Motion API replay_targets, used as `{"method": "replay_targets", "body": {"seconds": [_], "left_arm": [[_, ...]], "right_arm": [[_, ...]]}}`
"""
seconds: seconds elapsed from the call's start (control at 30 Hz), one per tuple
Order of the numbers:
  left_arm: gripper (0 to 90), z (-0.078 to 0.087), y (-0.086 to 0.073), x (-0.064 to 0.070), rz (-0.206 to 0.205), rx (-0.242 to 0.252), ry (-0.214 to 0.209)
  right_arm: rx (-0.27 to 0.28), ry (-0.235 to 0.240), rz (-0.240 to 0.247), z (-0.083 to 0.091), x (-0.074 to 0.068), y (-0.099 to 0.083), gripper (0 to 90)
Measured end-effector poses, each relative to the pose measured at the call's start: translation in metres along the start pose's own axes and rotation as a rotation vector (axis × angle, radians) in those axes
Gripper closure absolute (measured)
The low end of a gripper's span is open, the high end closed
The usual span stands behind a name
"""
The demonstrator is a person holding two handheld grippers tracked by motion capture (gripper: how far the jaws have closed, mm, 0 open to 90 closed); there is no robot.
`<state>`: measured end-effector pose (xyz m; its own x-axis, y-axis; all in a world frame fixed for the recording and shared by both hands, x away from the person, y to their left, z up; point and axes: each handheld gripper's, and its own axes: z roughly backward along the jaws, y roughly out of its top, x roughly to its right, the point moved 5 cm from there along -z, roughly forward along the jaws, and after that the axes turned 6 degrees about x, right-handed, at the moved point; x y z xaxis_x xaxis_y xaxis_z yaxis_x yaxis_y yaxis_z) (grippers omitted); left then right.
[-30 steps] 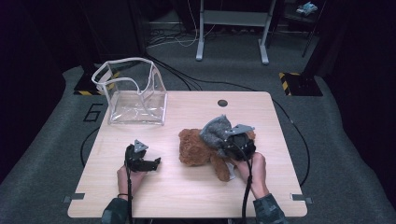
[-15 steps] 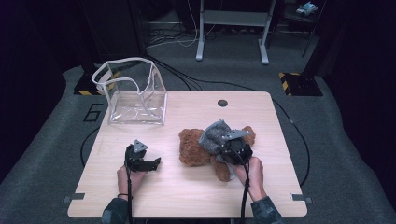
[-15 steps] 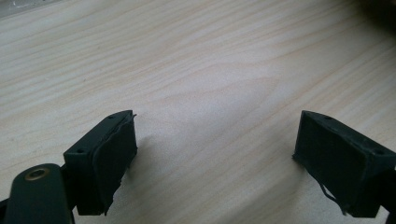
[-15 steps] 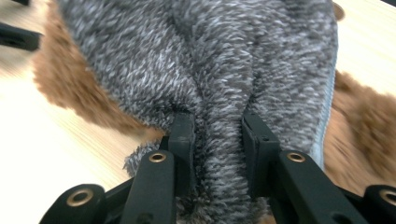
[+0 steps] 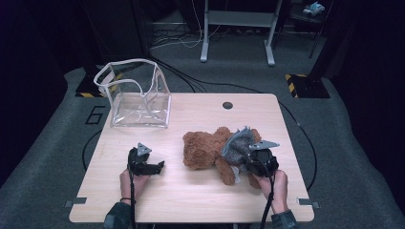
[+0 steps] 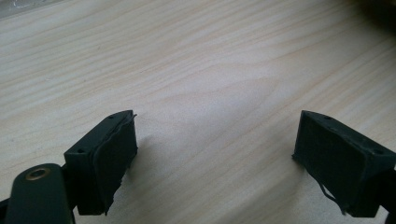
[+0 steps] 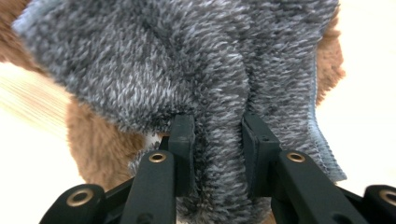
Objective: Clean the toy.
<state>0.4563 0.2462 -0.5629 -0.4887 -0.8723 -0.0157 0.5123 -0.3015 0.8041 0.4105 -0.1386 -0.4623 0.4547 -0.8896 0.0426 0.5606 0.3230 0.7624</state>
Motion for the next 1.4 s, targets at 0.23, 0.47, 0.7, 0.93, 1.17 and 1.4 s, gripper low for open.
{"method": "replay_targets", "body": {"seconds": [0.23, 0.47, 0.7, 0.93, 1.17, 1.4], "left_arm": [[12.9, 0.0, 0.0, 0.001, 0.008, 0.001, 0.0], [13.0, 0.0, 0.0, 0.001, 0.009, 0.003, -0.001], [13.2, 0.0, 0.0, 0.001, 0.007, 0.002, 0.0], [13.2, 0.0, 0.0, 0.001, 0.009, 0.002, -0.001], [13.2, 0.0, 0.0, 0.001, 0.008, 0.001, 0.0], [13.2, 0.0, 0.0, 0.001, 0.009, 0.003, 0.0]], "right_arm": [[0.077, 0.071, 0.039, 0.005, -0.026, 0.029, 68.9], [0.03, 0.117, 0.126, -0.028, -0.057, 0.046, 69.0], [-0.002, 0.135, 0.107, -0.041, -0.052, 0.04, 69.2], [-0.013, 0.122, 0.097, -0.03, -0.041, 0.03, 69.3], [-0.011, 0.097, 0.058, -0.015, -0.021, 0.016, 69.4], [-0.023, 0.039, 0.012, -0.009, 0.002, -0.004, 69.4]]}}
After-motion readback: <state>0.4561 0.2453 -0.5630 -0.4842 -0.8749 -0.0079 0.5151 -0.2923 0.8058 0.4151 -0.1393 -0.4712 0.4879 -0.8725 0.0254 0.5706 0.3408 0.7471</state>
